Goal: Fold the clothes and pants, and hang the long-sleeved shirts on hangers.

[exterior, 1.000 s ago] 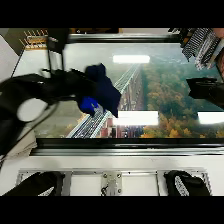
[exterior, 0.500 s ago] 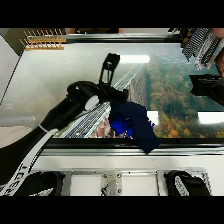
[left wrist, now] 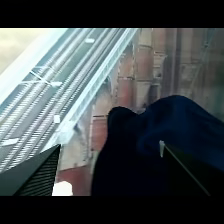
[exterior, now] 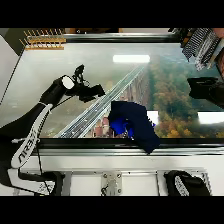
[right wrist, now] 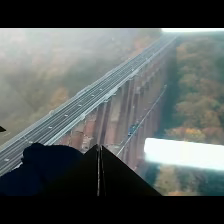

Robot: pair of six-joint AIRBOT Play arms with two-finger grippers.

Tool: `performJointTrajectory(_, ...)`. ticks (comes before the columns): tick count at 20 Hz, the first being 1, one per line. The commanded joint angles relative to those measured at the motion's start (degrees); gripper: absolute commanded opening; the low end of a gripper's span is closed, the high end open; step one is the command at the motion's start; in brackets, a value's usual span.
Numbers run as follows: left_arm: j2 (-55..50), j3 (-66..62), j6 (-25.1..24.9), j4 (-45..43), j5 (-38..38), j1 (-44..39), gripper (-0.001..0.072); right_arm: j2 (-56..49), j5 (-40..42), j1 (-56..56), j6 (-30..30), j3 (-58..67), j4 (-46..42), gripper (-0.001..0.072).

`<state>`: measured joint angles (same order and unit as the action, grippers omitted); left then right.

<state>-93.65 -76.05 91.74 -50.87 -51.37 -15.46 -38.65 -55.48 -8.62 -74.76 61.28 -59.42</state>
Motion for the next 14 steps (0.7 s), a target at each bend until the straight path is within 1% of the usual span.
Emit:
performJointTrajectory(1, -8.74, -2.27, -12.33, 21.22, -5.66, 2.01, 0.0699, -0.42, -3.58, 0.07, -0.02, -0.02, 0.02, 0.0007)
performJointTrajectory(3, -13.53, -6.91, -12.92, 20.68, -11.02, -0.52, 0.0699, -1.11, -5.33, 0.09, -0.02, -0.02, 0.04, 0.0006)
performJointTrajectory(4, -15.50, -8.81, -12.76, 19.87, -12.17, -1.73, 0.0698, -1.70, -6.27, 0.09, -0.07, -0.02, 0.02, 0.0006)
performJointTrajectory(6, -19.04, -12.20, -9.79, 17.22, -14.10, -3.61, 0.0697, -3.56, -9.38, 0.07, -0.24, -0.02, -0.02, 0.0006)
performJointTrajectory(7, -20.55, -13.92, -8.66, 16.15, -15.13, -4.28, 0.0631, -4.72, -11.23, 0.07, -0.24, -0.02, -0.20, 0.0007)
performJointTrajectory(8, -21.68, -15.50, -8.37, 15.65, -15.69, -4.76, 0.0483, -6.25, -13.05, 0.07, -0.24, -0.02, -0.66, 0.0007)
performJointTrajectory(9, -22.51, -16.85, -8.37, 15.89, -15.52, -5.16, 0.0286, -8.04, -14.60, 0.07, -0.24, -0.09, -1.42, 0.0007)
performJointTrajectory(10, -22.60, -17.73, -8.50, 15.78, -15.04, -5.14, 0.0009, -9.70, -15.61, 0.07, -0.24, -0.17, -2.69, 0.0007)
performJointTrajectory(11, -22.05, -18.51, -8.52, 15.67, -14.56, -4.70, 0.0017, -11.65, -16.63, 0.00, -0.63, -0.52, -4.79, 0.0007)
performJointTrajectory(12, -21.05, -19.52, -8.55, 13.99, -14.67, -3.65, 0.0016, -13.79, -17.09, -0.17, -2.23, -1.01, -6.75, 0.0008)
performJointTrajectory(14, -18.36, -21.38, -8.04, 5.97, -16.13, -0.85, 0.0016, -18.23, -17.14, -1.36, -3.21, -2.73, -7.48, 0.0026)
